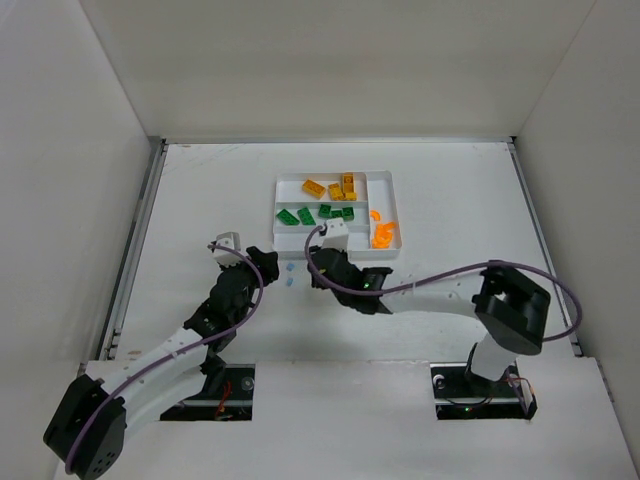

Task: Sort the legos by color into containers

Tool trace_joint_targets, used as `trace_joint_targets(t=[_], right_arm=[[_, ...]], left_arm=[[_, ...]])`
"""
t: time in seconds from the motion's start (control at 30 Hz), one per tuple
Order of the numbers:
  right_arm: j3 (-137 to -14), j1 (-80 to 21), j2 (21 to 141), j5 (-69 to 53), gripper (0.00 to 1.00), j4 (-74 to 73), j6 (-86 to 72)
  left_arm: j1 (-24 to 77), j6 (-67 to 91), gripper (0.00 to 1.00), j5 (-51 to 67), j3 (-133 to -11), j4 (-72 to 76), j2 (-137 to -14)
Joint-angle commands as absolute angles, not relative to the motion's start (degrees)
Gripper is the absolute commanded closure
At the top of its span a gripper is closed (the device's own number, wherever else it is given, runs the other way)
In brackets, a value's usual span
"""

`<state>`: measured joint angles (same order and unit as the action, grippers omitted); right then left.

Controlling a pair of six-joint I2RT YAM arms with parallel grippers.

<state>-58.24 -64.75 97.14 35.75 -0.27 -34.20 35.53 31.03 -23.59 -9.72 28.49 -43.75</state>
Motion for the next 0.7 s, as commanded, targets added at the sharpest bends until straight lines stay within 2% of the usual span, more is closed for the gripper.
trace_joint_targets(t=[0.0, 0.23, 0.53, 0.6, 0.67], right_arm=[[-55.64, -58.69, 90.81, 34.46, 0.65, 3.6, -32.79], [-53.44, -44.1, 87.97, 31.47, 0.65, 5.45, -26.82], [-53.61, -35.38, 93.42, 28.74, 0.64, 7.21, -23.38], [-53.61, -34.67, 94.04, 28.57, 0.61, 7.29, -23.38], [-53.61, -34.5, 93.96, 28.74, 0.54, 7.29, -23.38]], left_arm=[[35.29, 31.29, 0.53, -23.56, -9.23, 30.5, -43.86], [34.67, 31.38, 0.54, -25.14, -9.84, 28.66, -45.17], [31.78, 32.43, 0.54, -29.09, -10.11, 25.22, -45.79], [30.81, 32.34, 0.54, -29.88, -10.11, 25.05, -46.4], [30.02, 32.34, 0.54, -30.06, -10.11, 24.35, -46.23]])
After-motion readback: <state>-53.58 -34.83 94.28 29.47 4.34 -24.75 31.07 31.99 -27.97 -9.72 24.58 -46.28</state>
